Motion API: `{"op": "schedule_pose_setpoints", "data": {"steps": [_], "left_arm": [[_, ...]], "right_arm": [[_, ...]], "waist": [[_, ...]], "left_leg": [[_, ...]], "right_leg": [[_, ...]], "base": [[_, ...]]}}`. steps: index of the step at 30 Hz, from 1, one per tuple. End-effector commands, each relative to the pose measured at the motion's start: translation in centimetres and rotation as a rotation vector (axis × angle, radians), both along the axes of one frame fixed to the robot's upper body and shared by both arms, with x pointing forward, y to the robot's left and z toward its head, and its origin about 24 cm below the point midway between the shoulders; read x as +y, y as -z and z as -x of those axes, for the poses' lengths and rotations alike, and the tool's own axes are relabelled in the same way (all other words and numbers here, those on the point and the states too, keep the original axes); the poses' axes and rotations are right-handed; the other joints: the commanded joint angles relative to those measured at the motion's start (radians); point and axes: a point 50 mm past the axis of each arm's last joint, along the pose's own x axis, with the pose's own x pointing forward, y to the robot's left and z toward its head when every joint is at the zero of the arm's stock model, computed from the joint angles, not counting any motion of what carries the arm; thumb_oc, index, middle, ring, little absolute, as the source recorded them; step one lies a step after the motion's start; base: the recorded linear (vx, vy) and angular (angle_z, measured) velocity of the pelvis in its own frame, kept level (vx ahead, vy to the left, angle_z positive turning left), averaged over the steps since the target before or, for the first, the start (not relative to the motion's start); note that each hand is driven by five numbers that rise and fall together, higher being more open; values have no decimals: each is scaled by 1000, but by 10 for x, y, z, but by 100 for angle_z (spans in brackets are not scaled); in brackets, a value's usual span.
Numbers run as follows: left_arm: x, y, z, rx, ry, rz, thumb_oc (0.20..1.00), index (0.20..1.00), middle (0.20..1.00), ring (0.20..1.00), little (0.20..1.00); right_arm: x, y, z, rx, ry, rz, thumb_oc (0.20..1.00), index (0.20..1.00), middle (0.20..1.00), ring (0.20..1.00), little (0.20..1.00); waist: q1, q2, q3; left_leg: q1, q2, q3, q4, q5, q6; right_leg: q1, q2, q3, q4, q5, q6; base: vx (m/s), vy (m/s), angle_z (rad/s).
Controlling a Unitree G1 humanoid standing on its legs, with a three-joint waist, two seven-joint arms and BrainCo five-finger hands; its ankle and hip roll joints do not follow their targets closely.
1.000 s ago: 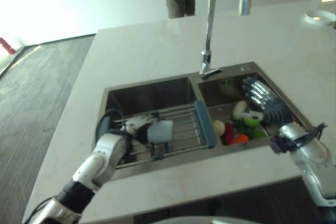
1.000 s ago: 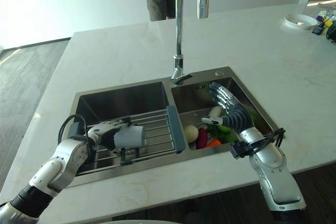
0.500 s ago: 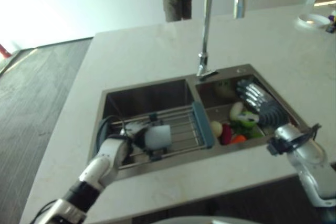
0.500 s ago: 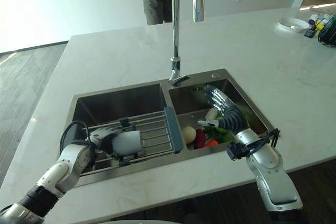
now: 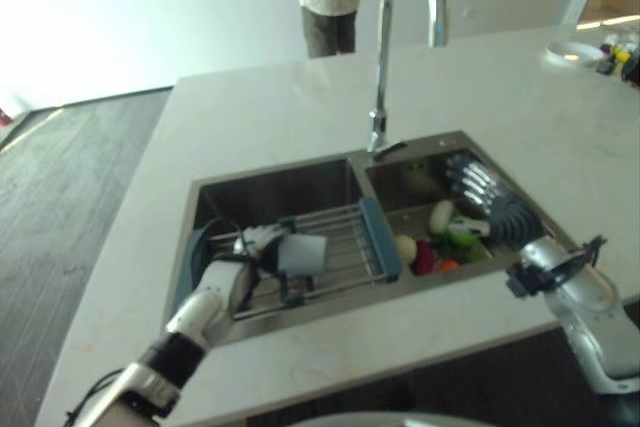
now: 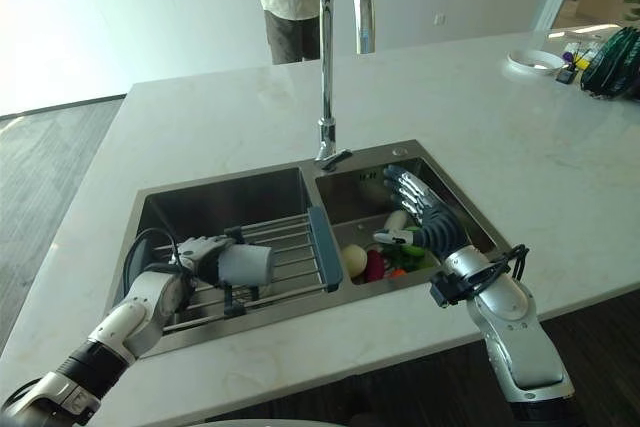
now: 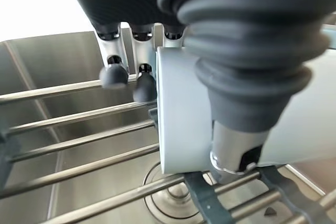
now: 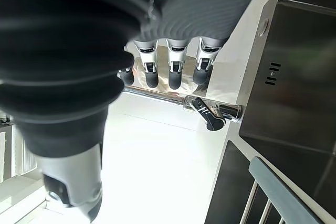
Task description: Place the dishes in the dishwasher.
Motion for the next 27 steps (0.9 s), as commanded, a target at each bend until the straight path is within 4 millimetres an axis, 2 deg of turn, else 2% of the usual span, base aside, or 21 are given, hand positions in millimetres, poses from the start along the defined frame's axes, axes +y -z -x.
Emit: {"op": "schedule_pose_setpoints", "data": {"steps": [1,5,6,7,9,11,17,21,25,27], "left_arm": [[2,8,-2,21,41,-12,200,200,200,200,200],[-1,-9,-2,-73,98,50,200,200,200,200,200],[2,-19,-2,-122,103,68,200,200,200,200,200],[9,-40,-2,-203,95,122,200,200,200,200,200],[17,-59,1,-283,85,181,200,200,200,200,200],[25,-76,5,-364,62,249,200,200,200,200,200],[41,-109,19,-587,19,416,200,200,200,200,200],[46,-122,26,-695,-8,517,200,200,200,200,200],[57,-135,38,-800,-51,719,200,200,200,200,200],[53,-146,47,-853,21,849,200,200,200,200,200]], "right_arm": [[7,-36,-5,-178,-44,-13,1000,1000,1000,1000,1000],[4,-35,-5,-182,-24,-2,1000,1000,1000,1000,1000],[2,-35,-5,-183,-13,0,1000,1000,1000,1000,1000],[-1,-35,-4,-188,8,0,1000,1000,1000,1000,1000],[-4,-36,-1,-191,32,5,1000,1000,1000,1000,1000],[-6,-35,1,-191,48,5,1000,1000,1000,1000,1000],[-11,-34,7,-189,81,-2,1000,1000,1000,1000,1000],[-12,-33,8,-188,98,-2,1000,1000,1000,1000,1000],[-14,-31,11,-186,123,-10,1000,1000,1000,1000,1000],[-15,-28,14,-184,132,-3,1000,1000,1000,1000,1000]], "waist": [[-26,-11,44],[-14,-12,46],[-9,-11,46],[3,-9,51],[16,-7,56],[25,-3,57],[46,-2,53],[58,-3,51],[71,-8,43],[75,-11,40]], "left_leg": [[-5,61,-38,8,10,-21],[-3,60,-42,8,10,-22],[-3,60,-44,8,10,-23],[-3,59,-49,8,11,-23],[-9,58,-53,8,24,-24],[-4,58,-59,8,13,-25],[-9,57,-73,8,14,-29],[-16,54,-88,8,15,-32],[-23,52,-97,8,16,-33],[-20,58,-99,8,16,-34]], "right_leg": [[116,-78,-28,7,-99,109],[119,-79,-33,7,-97,109],[120,-79,-35,7,-97,109],[122,-80,-41,7,-96,108],[119,-81,-48,7,-85,104],[128,-82,-55,7,-96,104],[132,-87,-70,7,-101,101],[131,-89,-77,7,-103,98],[130,-88,-83,7,-106,95],[134,-84,-81,7,-113,90]], "base": [[0,0,0],[0,0,0],[0,0,0],[0,0,0],[-25,-8,0],[16,3,1],[5,-4,7],[-7,-16,10],[20,-54,3],[30,-105,15]]}}
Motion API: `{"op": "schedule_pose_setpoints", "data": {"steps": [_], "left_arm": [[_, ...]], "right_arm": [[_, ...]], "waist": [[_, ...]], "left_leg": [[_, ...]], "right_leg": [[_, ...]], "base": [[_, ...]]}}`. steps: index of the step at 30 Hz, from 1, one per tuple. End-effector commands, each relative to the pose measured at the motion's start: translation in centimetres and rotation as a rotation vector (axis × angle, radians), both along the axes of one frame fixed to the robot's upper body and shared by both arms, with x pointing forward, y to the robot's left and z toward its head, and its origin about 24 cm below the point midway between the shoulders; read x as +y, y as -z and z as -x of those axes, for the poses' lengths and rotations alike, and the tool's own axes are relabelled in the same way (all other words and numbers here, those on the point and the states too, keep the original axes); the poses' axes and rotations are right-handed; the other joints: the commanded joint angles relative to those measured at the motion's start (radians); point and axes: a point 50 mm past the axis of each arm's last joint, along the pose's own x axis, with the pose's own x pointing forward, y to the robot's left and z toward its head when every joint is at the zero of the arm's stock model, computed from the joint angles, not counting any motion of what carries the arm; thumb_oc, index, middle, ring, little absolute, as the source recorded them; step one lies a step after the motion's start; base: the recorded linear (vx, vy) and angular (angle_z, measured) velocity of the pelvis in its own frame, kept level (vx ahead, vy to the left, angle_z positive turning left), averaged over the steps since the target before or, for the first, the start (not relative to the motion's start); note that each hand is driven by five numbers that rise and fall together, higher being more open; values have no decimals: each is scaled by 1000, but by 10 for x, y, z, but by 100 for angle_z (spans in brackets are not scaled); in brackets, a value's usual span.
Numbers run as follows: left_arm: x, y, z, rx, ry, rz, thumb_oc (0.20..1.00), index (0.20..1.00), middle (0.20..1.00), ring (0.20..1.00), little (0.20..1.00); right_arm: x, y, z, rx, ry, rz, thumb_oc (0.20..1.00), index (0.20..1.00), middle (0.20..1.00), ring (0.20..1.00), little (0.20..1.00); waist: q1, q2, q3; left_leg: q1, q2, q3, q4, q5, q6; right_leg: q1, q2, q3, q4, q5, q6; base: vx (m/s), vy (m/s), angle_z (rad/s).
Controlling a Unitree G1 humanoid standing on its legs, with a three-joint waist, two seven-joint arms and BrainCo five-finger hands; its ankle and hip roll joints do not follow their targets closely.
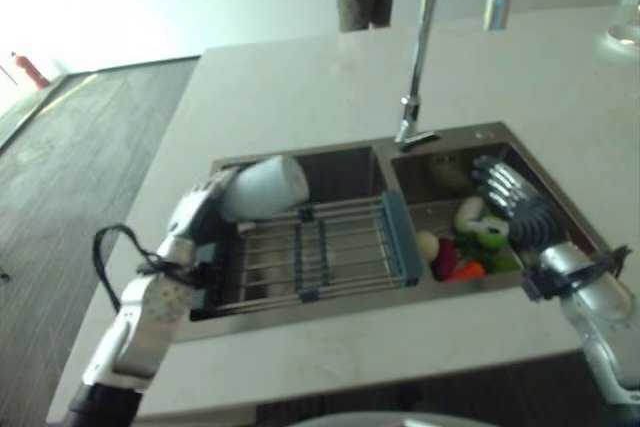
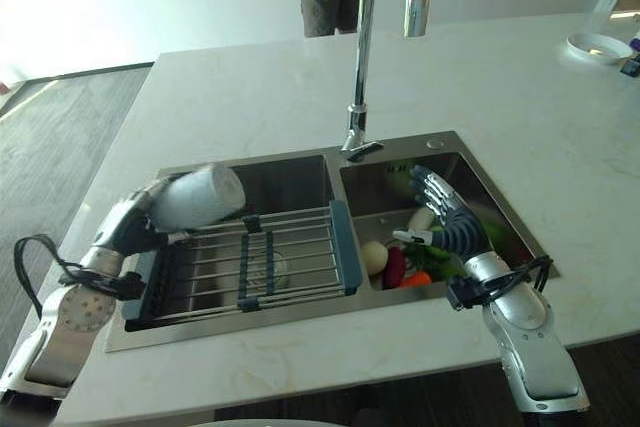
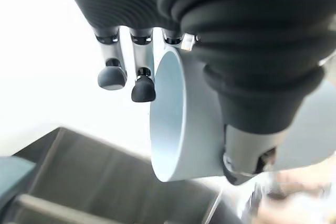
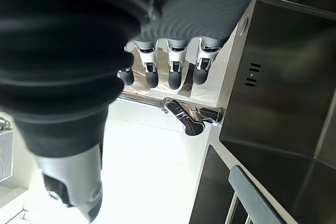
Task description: Place the dishes in the dishwasher.
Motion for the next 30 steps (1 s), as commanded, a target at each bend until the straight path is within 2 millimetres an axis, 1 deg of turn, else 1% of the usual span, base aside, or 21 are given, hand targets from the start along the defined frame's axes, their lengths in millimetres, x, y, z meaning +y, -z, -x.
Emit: {"op": "schedule_pose_setpoints", "data": {"steps": [1,4,6,7,8,9,11,12,13,14,17,20,21,22,23,24,26,27,28,29,30], "left_arm": [[-12,-54,5,-330,172,56,200,200,200,200,200],[-17,-67,20,-429,253,174,200,200,200,200,200],[-21,-67,26,-455,273,243,200,200,200,200,200],[-21,-65,32,-460,299,330,200,200,200,200,200],[-21,-64,33,-459,301,336,200,200,200,200,200],[-26,-63,32,-478,360,390,200,200,200,200,200],[-27,-63,31,-491,376,404,200,200,200,200,200],[-29,-64,30,-519,390,423,200,200,200,200,200],[-30,-67,29,-547,400,446,200,200,200,200,200],[-32,-70,28,-568,420,462,200,200,200,200,200],[-36,-72,25,-610,440,476,200,200,200,200,200],[-33,-71,25,-635,431,500,200,200,200,200,200],[-33,-70,24,-634,442,516,200,200,200,200,200],[-33,-70,24,-632,447,517,200,200,200,200,200],[-30,-70,24,-624,442,520,200,200,200,200,200],[-29,-70,25,-622,446,524,200,200,200,200,200],[-27,-71,27,-619,449,526,200,200,200,200,200],[-27,-71,28,-614,456,534,200,200,200,200,200],[-26,-72,28,-607,459,537,200,200,200,200,200],[-28,-73,27,-606,443,519,200,200,200,200,200],[-29,-74,26,-608,432,503,200,200,200,200,200]], "right_arm": [[10,-30,5,-180,-32,12,1000,1000,1000,1000,1000],[8,-35,9,-186,-56,44,1000,1000,1000,1000,1000],[8,-39,11,-196,-77,57,1000,1000,1000,1000,1000],[6,-41,16,-212,-63,65,1000,1000,1000,1000,1000],[6,-41,16,-214,-59,66,1000,1000,1000,1000,1000],[0,-44,17,-254,11,90,1000,1000,1000,1000,1000],[-1,-45,15,-268,24,92,1000,1000,1000,1000,1000],[-3,-51,12,-296,33,87,1000,1000,1000,1000,1000],[-6,-57,10,-324,33,72,1000,1000,1000,1000,1000],[-11,-60,11,-346,47,59,1000,1000,1000,1000,1000],[-17,-60,12,-375,78,55,1000,1000,1000,1000,1000],[-19,-59,13,-383,93,90,1000,1000,1000,1000,1000],[-21,-59,13,-390,108,99,1000,1000,1000,1000,1000],[-21,-61,12,-394,115,97,1000,1000,1000,1000,1000],[-21,-62,11,-396,112,80,1000,1000,1000,1000,1000],[-20,-63,9,-395,115,70,1000,1000,1000,1000,1000],[-14,-61,3,-398,117,72,1000,1000,1000,1000,1000],[-11,-59,2,-402,119,76,1000,1000,1000,1000,1000],[-9,-58,3,-402,118,70,1000,1000,1000,1000,1000],[-2,-54,4,-399,86,32,1000,1000,1000,1000,1000],[2,-51,3,-394,72,26,1000,1000,1000,1000,1000]], "waist": [[-1,-36,-23],[12,-41,-21],[27,-46,-12],[42,-49,1],[41,-48,0],[33,-40,29],[28,-38,35],[20,-41,40],[7,-50,47],[-14,-61,49],[-52,-64,41],[-73,-37,23],[-77,-28,22],[-82,-25,21],[-79,-13,17],[-70,-12,18],[-41,-14,29],[-23,-26,41],[-15,-25,43],[10,-40,63],[22,-44,69]], "left_leg": [[-12,49,-58,7,21,-35],[-21,70,-71,7,53,-53],[-37,89,-86,14,76,-70],[-62,119,-100,7,108,-85],[-63,124,-103,7,102,-88],[-128,154,-46,7,154,-103],[-133,155,-31,7,161,-103],[-113,140,-2,23,149,-95],[-101,126,42,98,130,-85],[-83,133,96,210,123,-80],[-16,154,129,329,100,-78],[75,195,185,316,125,-120],[102,194,243,258,111,-124],[128,182,262,212,102,-124],[166,168,258,146,80,-138],[175,157,257,128,61,-130],[175,102,218,111,-56,-96],[160,59,214,107,-99,-77],[156,46,179,104,-120,-71],[123,-4,150,115,-135,-54],[115,-18,141,112,-137,-49]], "right_leg": [[114,-80,-23,7,-105,85],[105,-55,-11,7,-103,66],[104,-38,-11,7,-105,54],[102,-17,-17,7,-115,43],[105,-14,-19,7,-125,43],[106,-9,-57,7,-127,37],[102,-9,-69,7,-124,37],[85,-16,-87,7,-115,36],[66,-27,-102,7,-104,29],[44,-40,-129,7,-82,16],[1,-62,-191,7,-39,-4],[-8,-72,-273,7,-28,1],[-12,-91,-334,7,3,15],[-17,-111,-358,7,24,31],[-25,-135,-356,7,43,72],[-31,-152,-367,8,61,88],[-47,-222,-372,10,123,141],[-56,-275,-401,10,180,148],[-56,-289,-383,12,185,162],[-62,-356,-405,13,230,165],[-57,-373,-412,13,237,167]], "base": [[22,-129,21],[-13,-158,11],[19,-255,7],[15,-253,11],[-129,-232,19],[-186,-84,20],[-215,-43,70],[-321,31,100],[-480,58,65],[-503,95,12],[-380,129,94],[-294,270,85],[-303,295,113],[-313,467,141],[-211,416,150],[-234,499,150],[-260,490,135],[-198,436,128],[-308,557,154],[-224,506,128],[-272,555,115]]}}
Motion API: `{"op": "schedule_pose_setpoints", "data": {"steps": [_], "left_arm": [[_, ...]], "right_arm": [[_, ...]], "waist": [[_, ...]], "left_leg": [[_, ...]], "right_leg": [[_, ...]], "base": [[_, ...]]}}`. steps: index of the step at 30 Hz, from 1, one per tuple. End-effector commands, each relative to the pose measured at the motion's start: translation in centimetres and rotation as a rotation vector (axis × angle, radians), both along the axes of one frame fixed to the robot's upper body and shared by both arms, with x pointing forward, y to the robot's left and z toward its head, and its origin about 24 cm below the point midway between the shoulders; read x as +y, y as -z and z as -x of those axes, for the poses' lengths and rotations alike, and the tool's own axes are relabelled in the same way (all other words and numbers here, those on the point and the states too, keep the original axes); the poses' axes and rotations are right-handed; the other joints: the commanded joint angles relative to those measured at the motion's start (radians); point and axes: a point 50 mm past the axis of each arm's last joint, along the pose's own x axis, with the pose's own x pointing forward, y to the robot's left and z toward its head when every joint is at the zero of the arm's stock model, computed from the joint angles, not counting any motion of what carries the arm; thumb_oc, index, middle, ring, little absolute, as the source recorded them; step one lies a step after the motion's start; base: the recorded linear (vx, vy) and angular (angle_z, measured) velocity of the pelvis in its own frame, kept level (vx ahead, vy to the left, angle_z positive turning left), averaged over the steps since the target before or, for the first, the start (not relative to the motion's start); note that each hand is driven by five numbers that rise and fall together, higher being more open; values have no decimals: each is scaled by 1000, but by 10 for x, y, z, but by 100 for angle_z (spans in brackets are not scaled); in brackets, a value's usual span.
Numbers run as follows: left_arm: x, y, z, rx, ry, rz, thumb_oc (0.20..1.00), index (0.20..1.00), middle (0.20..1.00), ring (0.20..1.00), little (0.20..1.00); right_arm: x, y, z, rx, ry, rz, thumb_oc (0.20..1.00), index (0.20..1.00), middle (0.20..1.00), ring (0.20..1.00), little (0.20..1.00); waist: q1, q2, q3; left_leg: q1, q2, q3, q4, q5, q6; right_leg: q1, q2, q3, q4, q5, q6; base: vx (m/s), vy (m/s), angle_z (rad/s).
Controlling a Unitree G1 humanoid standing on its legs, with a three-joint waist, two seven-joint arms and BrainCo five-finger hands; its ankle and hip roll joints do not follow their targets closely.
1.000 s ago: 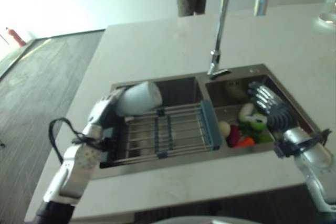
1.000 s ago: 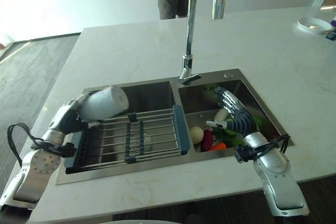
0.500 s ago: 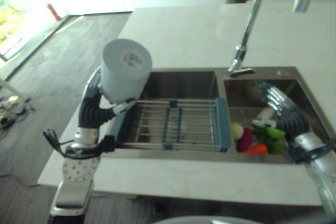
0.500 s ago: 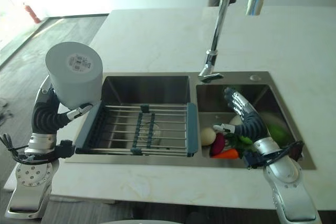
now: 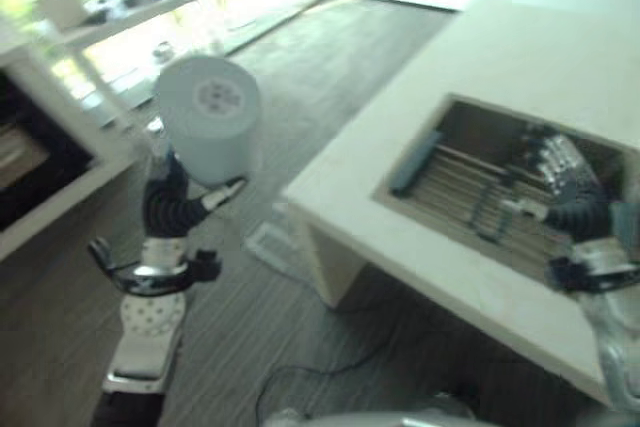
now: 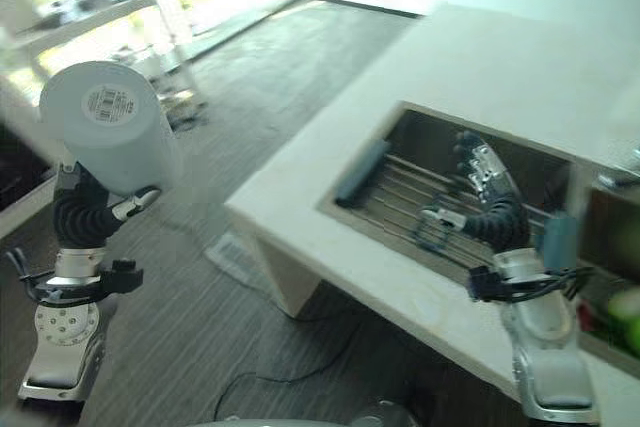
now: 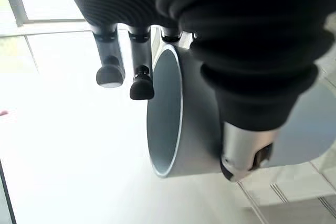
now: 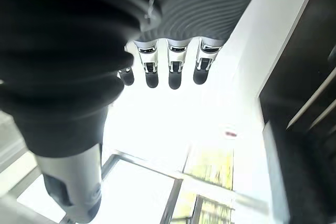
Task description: Place the dishes in the dishwasher.
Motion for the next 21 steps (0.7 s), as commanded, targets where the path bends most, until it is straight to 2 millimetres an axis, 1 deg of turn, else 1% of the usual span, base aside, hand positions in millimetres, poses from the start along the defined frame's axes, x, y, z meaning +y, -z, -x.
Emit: {"op": "schedule_pose_setpoints", "data": {"steps": [1,2,3,4,5,6,7,8,9,10,11,12,13,14,16,18,19,20,21], "left_arm": [[-2,-38,7,-193,-18,-35,200,200,200,200,200],[-1,-38,7,-184,-21,-25,200,200,200,200,200],[-1,-37,7,-176,-11,-15,200,200,200,200,200],[-1,-36,7,-167,7,-22,200,200,200,200,200],[-2,-36,9,-161,40,-33,200,200,200,200,200],[-2,-36,9,-163,38,-33,200,200,200,200,200],[-3,-37,9,-165,38,-30,200,200,200,200,200],[-4,-38,9,-172,25,-22,200,200,200,200,200],[-7,-39,9,-176,44,-17,200,200,200,200,200],[-13,-39,4,-157,68,17,200,200,200,200,200],[-14,-35,3,-131,80,29,200,200,200,200,200],[-13,-34,3,-122,81,34,200,200,200,200,200],[-13,-32,5,-113,85,31,200,200,200,200,200],[-12,-31,7,-115,80,27,200,200,200,200,200],[-11,-34,6,-126,98,67,200,200,200,200,200],[-12,-36,2,-140,130,103,200,200,200,200,200],[-17,-37,-4,-145,161,120,200,200,200,200,200],[-18,-37,-6,-144,165,124,200,200,200,200,200],[-19,-37,-7,-141,159,129,200,200,200,200,200]], "right_arm": [[3,-27,-4,-144,-24,50,1000,1000,1000,1000,1000],[5,-26,-4,-143,-31,49,1000,1000,1000,1000,1000],[6,-25,-4,-143,-30,47,1000,1000,1000,1000,1000],[6,-23,-3,-146,-11,38,1000,1000,1000,1000,1000],[-3,-28,4,-157,11,21,1000,1000,1000,1000,1000],[-4,-29,4,-159,6,22,1000,1000,1000,1000,1000],[-4,-31,6,-161,1,22,1000,1000,1000,1000,1000],[-5,-33,9,-165,-30,23,1000,1000,1000,1000,1000],[-5,-33,10,-165,-18,24,1000,1000,1000,1000,1000],[1,-29,10,-170,-26,19,1000,1000,1000,1000,1000],[4,-29,8,-173,-34,20,1000,1000,1000,1000,1000],[6,-29,8,-179,-48,24,1000,1000,1000,1000,1000],[8,-31,7,-189,-67,30,1000,1000,1000,1000,1000],[9,-32,6,-192,-75,38,1000,1000,1000,1000,1000],[11,-35,1,-193,-75,75,1000,1000,1000,1000,1000],[9,-37,-3,-197,-57,72,1000,1000,1000,1000,1000],[6,-37,-3,-209,-35,72,1000,1000,1000,1000,1000],[5,-37,-4,-214,-34,71,1000,1000,1000,1000,1000],[5,-38,-4,-219,-41,67,1000,1000,1000,1000,1000]], "waist": [[-36,54,30],[-27,53,33],[-24,49,36],[-33,47,38],[-60,62,25],[-62,61,23],[-65,61,21],[-68,55,10],[-64,49,3],[-50,27,-12],[-35,21,-18],[-31,19,-20],[-15,17,-22],[-12,17,-23],[2,25,-27],[-10,28,-31],[-25,32,-37],[-28,35,-39],[-27,41,-43]], "left_leg": [[224,75,-73,-150,-54,-100],[216,62,-92,-150,-53,-95],[210,47,-125,-154,-58,-81],[194,36,-173,-151,-56,-59],[158,39,-263,-169,-13,-27],[151,37,-271,-174,-1,-25],[144,38,-282,-182,15,-23],[127,32,-317,-198,39,-18],[117,24,-340,-211,50,-15],[89,4,-427,-219,71,-6],[85,1,-460,-225,77,-7],[84,1,-471,-229,80,-9],[84,3,-475,-237,86,-15],[82,5,-473,-237,88,-18],[71,22,-455,-249,113,-38],[62,58,-363,-253,125,-63],[52,86,-294,-253,129,-84],[44,89,-295,-253,133,-88],[32,88,-314,-253,136,-89]], "right_leg": [[8,142,-45,-228,-9,85],[18,144,-36,-229,-17,85],[29,154,-5,-215,0,84],[45,196,81,-169,-55,67],[77,380,264,-95,-282,10],[78,400,280,-91,-299,2],[84,433,299,-82,-328,-11],[100,495,343,-82,-368,-36],[105,528,373,-92,-381,-51],[114,539,420,-115,-375,-64],[116,546,427,-125,-371,-67],[120,549,424,-131,-370,-69],[130,552,411,-148,-369,-72],[136,552,405,-156,-367,-73],[165,549,375,-201,-356,-75],[184,538,318,-231,-353,-67],[187,522,278,-233,-364,-57],[185,517,267,-233,-363,-56],[177,507,264,-233,-359,-52]], "base": [[-118,345,58],[-74,320,70],[-31,348,78],[7,529,134],[-19,467,120],[-51,352,161],[-88,157,174],[-76,135,186],[-79,0,216],[-37,-162,146],[-21,-207,174],[11,-163,95],[-5,-120,87],[-5,-120,53],[-39,-43,39],[-86,73,53],[-103,103,76],[-95,111,124],[-71,107,122]]}}
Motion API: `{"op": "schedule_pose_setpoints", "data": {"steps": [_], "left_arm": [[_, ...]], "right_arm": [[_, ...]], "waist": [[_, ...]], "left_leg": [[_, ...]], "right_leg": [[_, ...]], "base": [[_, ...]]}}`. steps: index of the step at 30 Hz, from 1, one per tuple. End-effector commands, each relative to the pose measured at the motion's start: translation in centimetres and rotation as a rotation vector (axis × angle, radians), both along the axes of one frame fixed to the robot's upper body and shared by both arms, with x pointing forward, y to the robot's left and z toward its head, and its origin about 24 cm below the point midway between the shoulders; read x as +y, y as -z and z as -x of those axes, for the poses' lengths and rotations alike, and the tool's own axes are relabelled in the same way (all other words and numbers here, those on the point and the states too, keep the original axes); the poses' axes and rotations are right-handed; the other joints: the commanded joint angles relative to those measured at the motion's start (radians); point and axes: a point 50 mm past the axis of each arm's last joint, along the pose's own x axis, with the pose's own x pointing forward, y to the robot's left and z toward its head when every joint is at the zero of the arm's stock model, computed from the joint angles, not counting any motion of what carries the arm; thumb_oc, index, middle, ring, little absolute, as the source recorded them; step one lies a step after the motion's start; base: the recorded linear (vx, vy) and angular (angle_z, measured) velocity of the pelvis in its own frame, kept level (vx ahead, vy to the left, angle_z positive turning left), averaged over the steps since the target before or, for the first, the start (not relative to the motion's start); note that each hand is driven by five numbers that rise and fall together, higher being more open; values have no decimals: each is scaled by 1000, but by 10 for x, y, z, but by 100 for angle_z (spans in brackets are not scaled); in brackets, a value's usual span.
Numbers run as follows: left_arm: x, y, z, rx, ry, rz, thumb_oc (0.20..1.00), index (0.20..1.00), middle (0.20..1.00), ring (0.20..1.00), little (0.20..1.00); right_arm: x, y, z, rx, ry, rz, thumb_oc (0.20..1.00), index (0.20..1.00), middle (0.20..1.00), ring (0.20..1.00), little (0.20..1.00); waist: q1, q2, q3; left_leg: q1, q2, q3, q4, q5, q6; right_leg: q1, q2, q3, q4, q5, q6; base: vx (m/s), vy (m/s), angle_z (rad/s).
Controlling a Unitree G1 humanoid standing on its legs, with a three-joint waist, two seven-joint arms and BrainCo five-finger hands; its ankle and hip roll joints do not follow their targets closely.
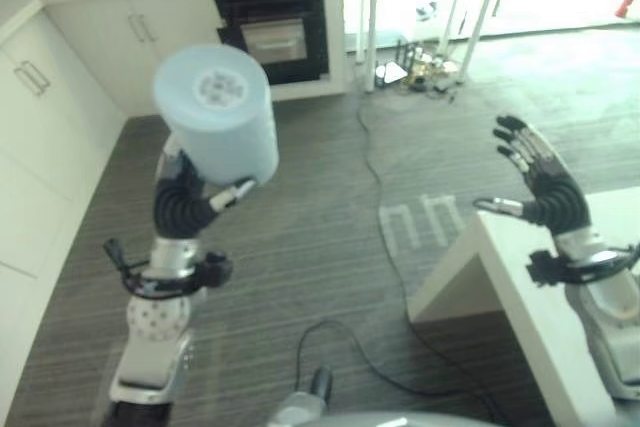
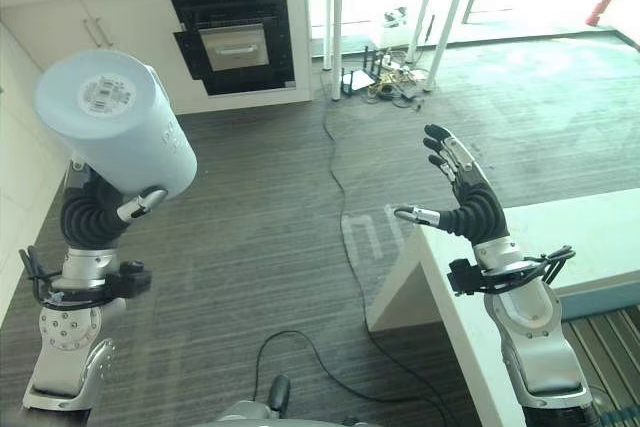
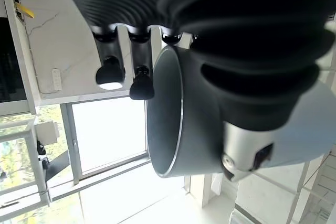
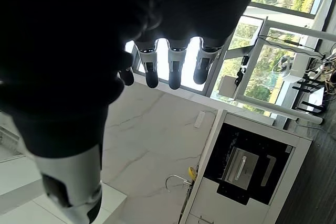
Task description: Place the dishes in the dishwasher.
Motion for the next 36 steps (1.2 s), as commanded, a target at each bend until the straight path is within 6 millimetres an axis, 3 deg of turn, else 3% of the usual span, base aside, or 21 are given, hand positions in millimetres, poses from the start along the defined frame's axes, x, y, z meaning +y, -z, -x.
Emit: {"op": "schedule_pose_setpoints", "data": {"steps": [1,5,19,20,29,33,36], "left_arm": [[11,-21,7,-118,-22,25,200,200,200,200,200],[19,-20,10,-116,-16,67,200,200,200,200,200],[15,-24,9,-128,13,88,200,200,200,200,200],[21,-2,8,-25,68,236,200,200,200,200,200],[26,1,7,16,84,252,200,200,200,200,200],[25,3,10,20,89,243,200,200,200,200,200],[23,5,10,30,89,254,200,200,200,200,200]], "right_arm": [[-1,-22,1,-147,-17,2,1000,1000,1000,1000,1000],[1,-19,2,-138,-28,-19,1000,1000,1000,1000,1000],[5,-16,-1,-126,-5,-31,1000,1000,1000,1000,1000],[12,-7,12,-174,-45,-166,1000,1000,1000,1000,1000],[8,-4,16,-148,-40,-141,1000,1000,1000,1000,1000],[6,0,15,-119,-20,-136,1000,1000,1000,1000,1000],[1,-1,15,-115,-20,-140,1000,1000,1000,1000,1000]], "waist": [[-11,18,-43],[-10,25,-61],[-1,2,-47],[-47,10,-56],[-59,11,-87],[-65,20,-83],[-58,3,-33]], "left_leg": [[107,47,-94,-33,-10,-129],[114,33,-89,-33,-23,-118],[142,22,-82,-33,-59,-87],[120,4,-73,-33,-45,-83],[119,8,-68,-33,-40,-80],[149,13,-59,-33,-39,-89],[52,37,-28,198,60,-136]], "right_leg": [[-82,-40,66,-23,92,99],[-76,-64,50,-23,96,110],[-64,-92,55,-23,102,136],[-93,-37,139,-23,107,112],[-109,-2,147,-23,95,91],[-108,31,188,-23,90,76],[-85,32,195,-23,113,51]], "base": [[-57,117,75],[-9,90,12],[-12,2,0],[-10,-27,5],[-1,-64,2],[44,-127,1],[52,-82,-2]]}}
